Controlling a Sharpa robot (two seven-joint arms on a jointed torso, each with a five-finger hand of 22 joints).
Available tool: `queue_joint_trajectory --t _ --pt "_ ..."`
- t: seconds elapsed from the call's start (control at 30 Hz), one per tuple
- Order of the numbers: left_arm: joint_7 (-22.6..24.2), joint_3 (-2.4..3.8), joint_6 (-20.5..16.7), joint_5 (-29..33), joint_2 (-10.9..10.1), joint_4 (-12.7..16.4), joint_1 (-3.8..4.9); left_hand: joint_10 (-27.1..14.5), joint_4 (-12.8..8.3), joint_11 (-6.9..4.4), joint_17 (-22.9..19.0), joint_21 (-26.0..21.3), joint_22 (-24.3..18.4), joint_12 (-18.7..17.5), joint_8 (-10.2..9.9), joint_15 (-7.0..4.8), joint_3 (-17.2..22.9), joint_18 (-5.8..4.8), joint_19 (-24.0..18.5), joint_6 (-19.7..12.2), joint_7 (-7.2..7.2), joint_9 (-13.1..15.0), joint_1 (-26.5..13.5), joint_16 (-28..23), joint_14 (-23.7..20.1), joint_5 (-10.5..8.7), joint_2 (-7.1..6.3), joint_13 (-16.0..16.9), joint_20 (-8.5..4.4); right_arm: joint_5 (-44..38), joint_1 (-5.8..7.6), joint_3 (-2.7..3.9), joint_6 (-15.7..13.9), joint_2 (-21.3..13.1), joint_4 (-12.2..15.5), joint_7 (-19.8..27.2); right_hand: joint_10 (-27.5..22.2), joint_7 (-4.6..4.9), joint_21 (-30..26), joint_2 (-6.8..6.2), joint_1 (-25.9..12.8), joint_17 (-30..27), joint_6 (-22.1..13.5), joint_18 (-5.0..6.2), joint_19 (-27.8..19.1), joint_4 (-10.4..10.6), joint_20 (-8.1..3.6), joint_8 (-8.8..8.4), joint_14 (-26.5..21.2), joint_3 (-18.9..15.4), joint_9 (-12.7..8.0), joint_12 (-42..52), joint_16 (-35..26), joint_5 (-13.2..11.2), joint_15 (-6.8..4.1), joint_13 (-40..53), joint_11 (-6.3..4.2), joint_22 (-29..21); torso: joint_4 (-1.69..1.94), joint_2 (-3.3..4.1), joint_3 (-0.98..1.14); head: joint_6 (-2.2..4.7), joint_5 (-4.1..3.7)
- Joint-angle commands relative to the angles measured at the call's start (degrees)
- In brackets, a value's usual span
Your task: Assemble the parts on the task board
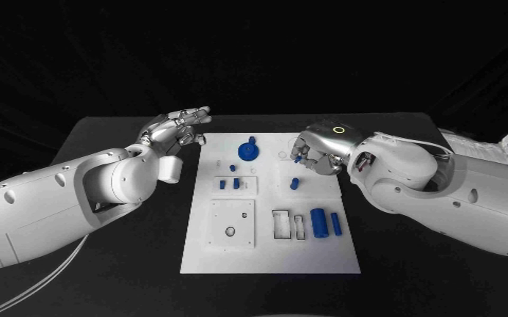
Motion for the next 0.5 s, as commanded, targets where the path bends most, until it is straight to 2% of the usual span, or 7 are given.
queue_joint_trajectory --t 0.03,0.1,0.23,0.33,0.37,0.5 --pt "-0.06 0.02 1.27 0.19 0.19 0.07 0.02 -0.51 -0.35 -0.05 -0.19 -0.36 -0.08 0.34 0.12 0.03 -0.15 1.01 -0.48 -0.54 -0.10 -0.05 0.13 -0.26 -0.63 0.28 0.04 0.07 0.08 1.17 0.03 0.04 -0.15 1.03 1.44 0.15 1.16 0.39 0.17 -0.17 -0.56 4.13 0.36 0.24 0.12 -0.10 -0.25 0.11 3.76 0.35 0.06 -0.32 0.25 -0.29 -0.24 0.04 -0.84 -0.04 0.17 0.00 -0.06 -0.23 0.96" --pt "-0.11 0.02 1.34 0.19 0.23 0.06 0.02 -0.64 -0.37 -0.02 -0.32 -0.39 -0.09 0.40 0.12 0.05 -0.17 1.01 -0.51 -0.61 -0.07 -0.05 0.12 -0.31 -0.70 0.29 0.03 0.08 0.10 1.53 0.02 0.04 0.04 1.79 2.12 0.39 1.15 0.39 0.16 -0.18 -0.56 4.12 0.35 0.24 0.11 -0.12 -0.25 0.10 3.76 0.36 0.06 -0.33 0.25 -0.28 -0.24 0.04 -0.84 -0.04 0.20 0.00 -0.09 -0.33 1.52" --pt "-0.18 0.02 1.44 0.18 0.31 0.06 0.01 -0.79 -0.41 0.01 -0.37 -0.43 -0.11 0.49 0.13 0.08 -0.19 1.01 -0.55 -0.68 -0.05 -0.05 0.11 -0.32 -0.75 0.29 0.03 0.08 0.12 2.35 -0.17 -0.04 0.55 3.47 2.81 0.96 1.14 0.40 0.14 -0.21 -0.58 4.12 0.34 0.25 0.10 -0.17 -0.27 0.08 3.76 0.39 0.06 -0.38 0.25 -0.27 -0.24 0.03 -0.84 -0.09 0.41 -0.01 -0.28 -0.71 2.70" --pt "-0.21 0.02 1.49 0.18 0.33 0.13 0.01 -0.88 -0.43 0.02 -0.46 -0.45 -0.12 0.54 0.14 0.10 -0.20 1.01 -0.57 -0.71 -0.04 -0.04 0.12 -0.34 -0.80 0.29 0.03 0.09 0.14 2.92 -0.58 -0.23 1.02 4.96 2.70 1.44 1.13 0.43 0.11 -0.23 -0.60 4.16 0.31 0.27 0.08 -0.23 -0.29 0.04 3.77 0.43 0.07 -0.43 0.28 -0.24 -0.24 0.01 -0.83 -0.14 0.25 0.03 -0.23 -1.04 3.90" --pt "-0.22 0.02 1.54 0.18 0.35 0.18 0.01 -0.93 -0.45 0.03 -0.51 -0.46 -0.13 0.57 0.15 0.10 -0.21 1.01 -0.58 -0.73 -0.04 -0.04 0.12 -0.36 -0.82 0.29 0.03 0.09 0.14 3.33 -1.05 -0.42 1.33 6.02 2.42 1.78 1.12 0.45 0.06 -0.23 -0.63 4.10 0.28 0.28 0.05 -0.28 -0.30 0.01 3.76 0.47 0.07 -0.48 0.24 -0.23 -0.23 0.00 -0.82 -0.22 0.23 0.06 -0.19 -1.21 4.52" --pt "-0.27 0.02 1.65 0.16 0.41 0.30 0.02 -1.06 -0.49 0.05 -0.61 -0.48 -0.15 0.65 0.17 0.12 -0.23 1.01 -0.61 -0.77 -0.03 -0.04 0.13 -0.39 -0.88 0.30 0.02 0.10 0.16 3.88 -2.37 -0.76 1.90 8.22 1.39 2.51 1.09 0.49 0.02 -0.23 -0.67 4.06 0.23 0.30 0.03 -0.35 -0.32 -0.04 3.75 0.52 0.08 -0.56 0.22 -0.19 -0.22 -0.02 -0.79 -0.29 0.30 0.06 -0.18 -1.69 5.50"
